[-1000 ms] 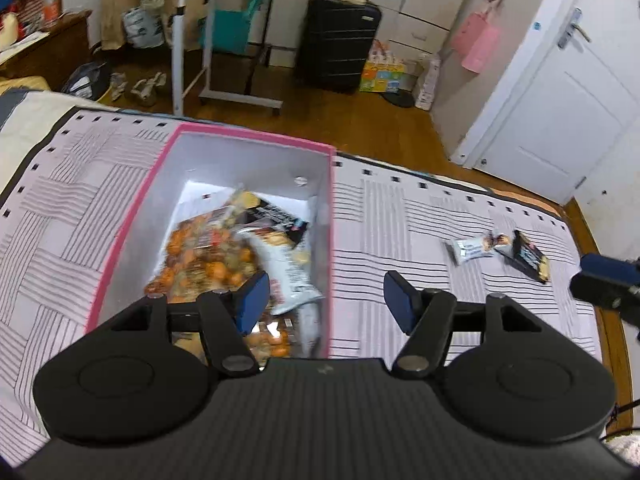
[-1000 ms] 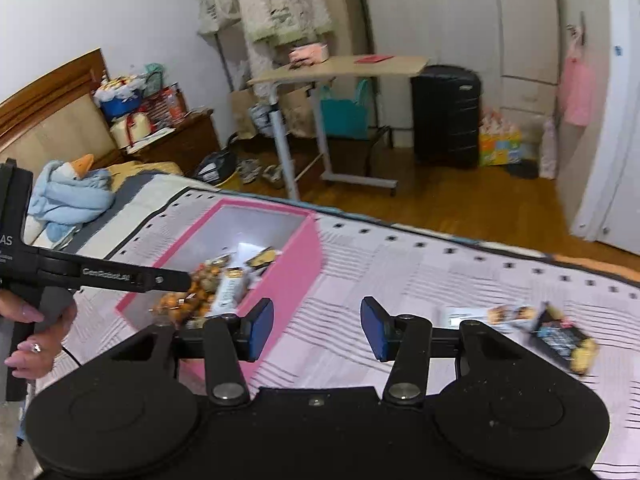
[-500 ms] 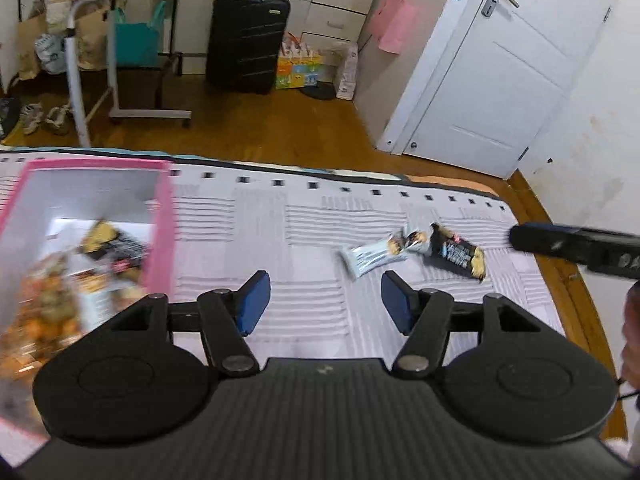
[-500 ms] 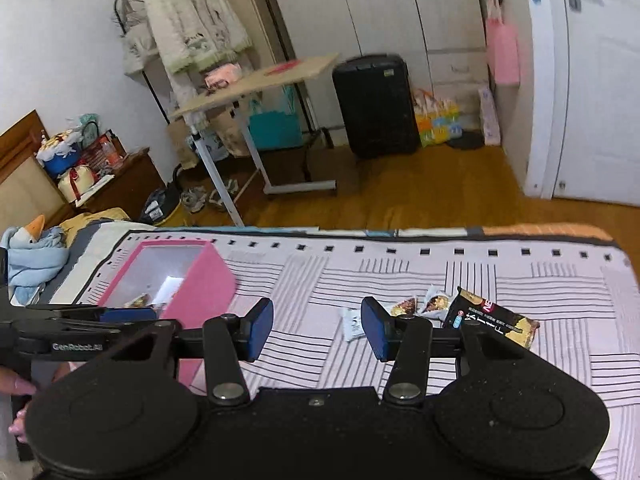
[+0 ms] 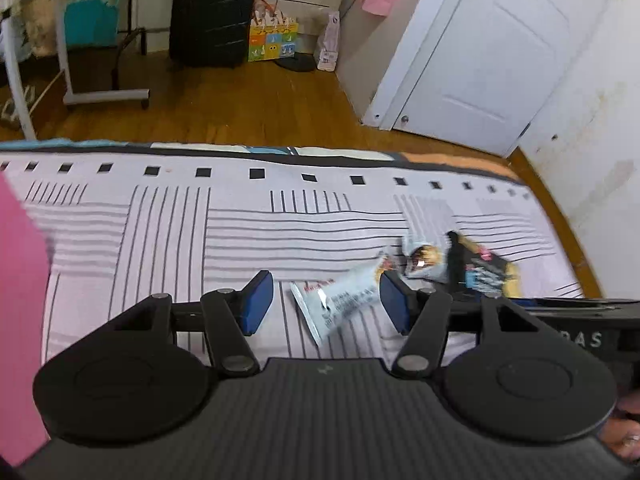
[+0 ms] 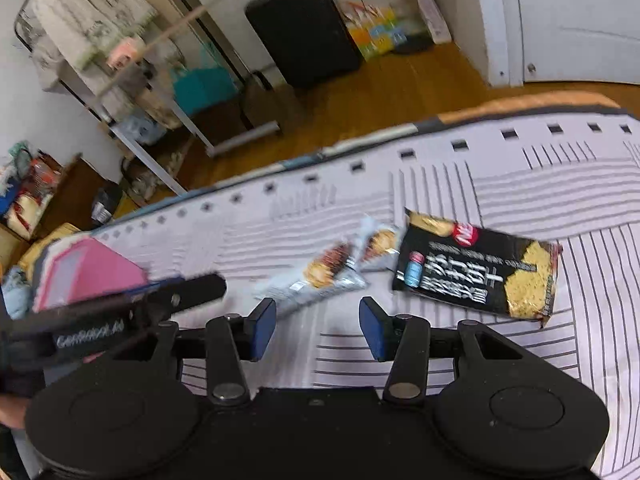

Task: Organize snacks
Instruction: 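Move the left tool to the next white cream-roll packet and grip it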

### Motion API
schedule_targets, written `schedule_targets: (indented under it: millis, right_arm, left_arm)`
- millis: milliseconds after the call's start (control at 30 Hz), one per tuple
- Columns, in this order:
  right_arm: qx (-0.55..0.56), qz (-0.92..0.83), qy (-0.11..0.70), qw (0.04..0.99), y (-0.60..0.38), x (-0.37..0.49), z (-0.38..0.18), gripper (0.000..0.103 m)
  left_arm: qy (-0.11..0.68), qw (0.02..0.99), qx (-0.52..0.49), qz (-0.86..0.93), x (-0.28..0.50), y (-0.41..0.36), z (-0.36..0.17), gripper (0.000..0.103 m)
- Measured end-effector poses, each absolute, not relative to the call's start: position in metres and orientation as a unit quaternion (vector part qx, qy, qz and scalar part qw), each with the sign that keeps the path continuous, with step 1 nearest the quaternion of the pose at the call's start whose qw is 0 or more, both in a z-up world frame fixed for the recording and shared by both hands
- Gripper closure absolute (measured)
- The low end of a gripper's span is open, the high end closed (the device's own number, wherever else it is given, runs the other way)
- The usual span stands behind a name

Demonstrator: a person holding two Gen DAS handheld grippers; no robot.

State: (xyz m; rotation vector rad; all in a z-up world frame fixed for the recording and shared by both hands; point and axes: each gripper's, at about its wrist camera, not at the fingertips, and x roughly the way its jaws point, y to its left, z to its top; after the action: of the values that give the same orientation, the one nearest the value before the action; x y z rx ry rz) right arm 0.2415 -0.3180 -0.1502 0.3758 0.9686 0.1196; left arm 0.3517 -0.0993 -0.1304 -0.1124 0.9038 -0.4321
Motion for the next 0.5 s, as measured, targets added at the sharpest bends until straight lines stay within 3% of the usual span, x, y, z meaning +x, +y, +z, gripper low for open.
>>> schedule_targets:
  millis: [500]
  right_arm:
    - [0.136, -0.004, 0.418, 0.898, -0.357, 0.251, -0.163, 0.049]
  left_arm:
    - [0.430, 0.868, 0.013, -0.248, 0.366, -0.134, -0.168, 0.044]
